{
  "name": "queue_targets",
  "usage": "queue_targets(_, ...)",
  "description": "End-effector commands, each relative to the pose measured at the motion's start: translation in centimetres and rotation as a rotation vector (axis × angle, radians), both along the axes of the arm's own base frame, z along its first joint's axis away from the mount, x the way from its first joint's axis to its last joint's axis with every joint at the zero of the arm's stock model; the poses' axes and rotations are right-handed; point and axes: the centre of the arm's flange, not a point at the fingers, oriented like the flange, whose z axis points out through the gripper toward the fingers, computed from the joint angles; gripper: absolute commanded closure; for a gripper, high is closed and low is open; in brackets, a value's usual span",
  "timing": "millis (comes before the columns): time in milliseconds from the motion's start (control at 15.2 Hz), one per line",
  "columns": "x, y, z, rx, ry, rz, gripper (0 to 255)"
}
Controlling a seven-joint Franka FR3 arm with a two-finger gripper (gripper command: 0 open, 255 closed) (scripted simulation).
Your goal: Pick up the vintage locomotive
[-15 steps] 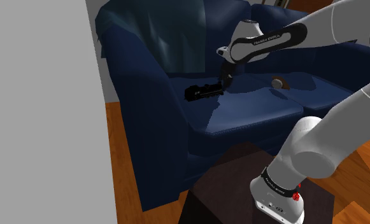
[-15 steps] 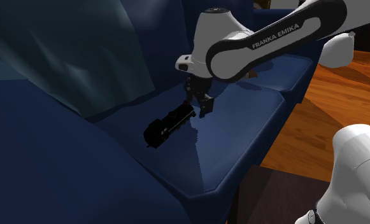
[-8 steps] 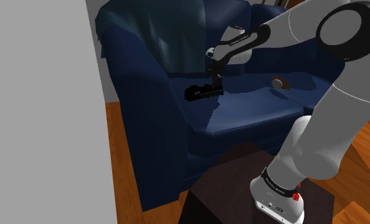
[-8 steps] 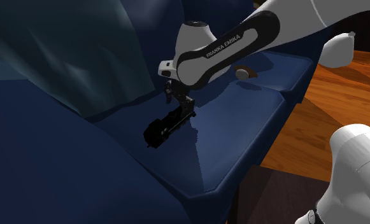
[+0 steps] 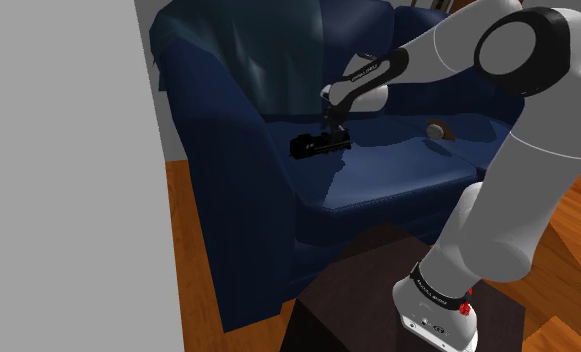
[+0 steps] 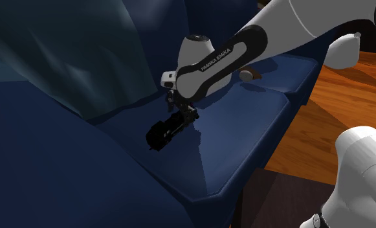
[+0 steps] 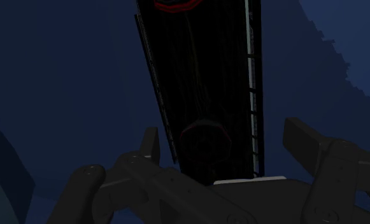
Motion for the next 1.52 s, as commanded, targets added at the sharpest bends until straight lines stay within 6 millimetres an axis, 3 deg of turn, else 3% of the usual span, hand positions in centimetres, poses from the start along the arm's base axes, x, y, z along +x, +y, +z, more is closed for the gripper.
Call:
queue_targets(0,0.1,0.0,-0.4,0.000,-0.001,0.000,0)
queue_targets(66,0.1,0.0,-0.4,0.000,0.000,0.000,255)
queue_targets(660,0.1,0.0,-0.4,0.000,-0.001,0.000,255)
queue_targets(1452,0.1,0.0,5.9,0.000,-0.001,0.000,255)
